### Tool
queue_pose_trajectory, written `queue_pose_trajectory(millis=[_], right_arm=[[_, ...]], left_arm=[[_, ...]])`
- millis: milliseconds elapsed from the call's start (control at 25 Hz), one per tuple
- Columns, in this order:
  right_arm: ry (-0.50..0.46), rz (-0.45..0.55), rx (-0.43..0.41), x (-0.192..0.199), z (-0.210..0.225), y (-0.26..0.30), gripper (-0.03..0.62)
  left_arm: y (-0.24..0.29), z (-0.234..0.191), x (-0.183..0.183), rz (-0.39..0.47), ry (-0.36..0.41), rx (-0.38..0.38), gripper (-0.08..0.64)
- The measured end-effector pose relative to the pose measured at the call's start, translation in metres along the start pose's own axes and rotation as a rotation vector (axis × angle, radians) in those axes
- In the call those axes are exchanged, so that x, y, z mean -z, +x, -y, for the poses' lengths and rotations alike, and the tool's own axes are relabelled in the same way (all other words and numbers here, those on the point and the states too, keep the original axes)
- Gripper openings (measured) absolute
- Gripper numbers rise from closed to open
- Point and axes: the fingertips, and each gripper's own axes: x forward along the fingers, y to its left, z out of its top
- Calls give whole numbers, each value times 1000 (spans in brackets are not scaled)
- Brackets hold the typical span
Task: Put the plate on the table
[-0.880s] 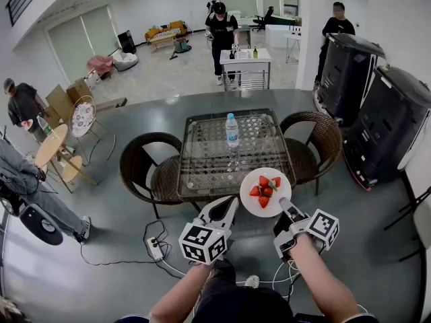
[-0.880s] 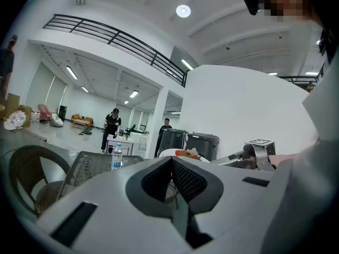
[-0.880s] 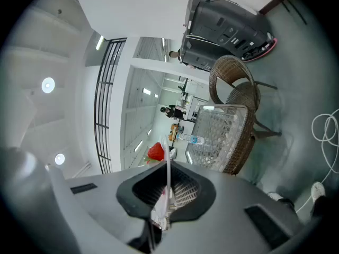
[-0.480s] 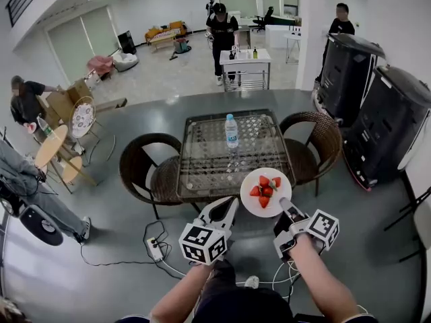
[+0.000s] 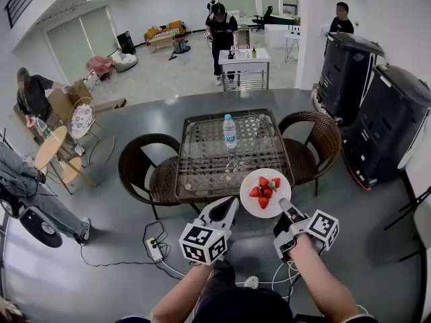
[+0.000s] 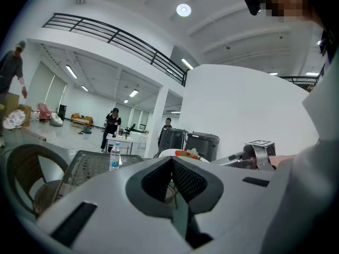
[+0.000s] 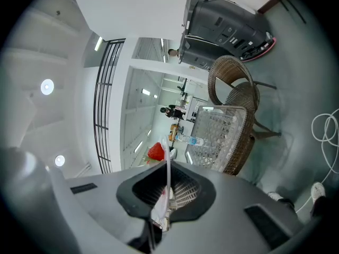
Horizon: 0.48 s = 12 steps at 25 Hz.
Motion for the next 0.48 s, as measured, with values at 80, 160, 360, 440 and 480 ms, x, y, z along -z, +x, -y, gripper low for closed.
queue_pose_trajectory(millis=[80, 160, 360, 440, 480], right_arm=[[-5, -1, -3, -3, 1, -1, 15], [1, -2, -7, -4, 2, -2, 15], [1, 3, 4, -11, 6, 2, 15], [9, 4, 1, -16, 7, 8, 15], [9, 6, 5, -18, 8, 11, 15]], left_arm=[[3, 1, 0, 1, -1, 0, 8], [5, 3, 1, 1, -2, 1, 8], [13, 1, 1, -6, -1, 6, 8], [20, -2, 0, -10, -1, 9, 8], [24, -4, 0, -12, 0, 11, 8]])
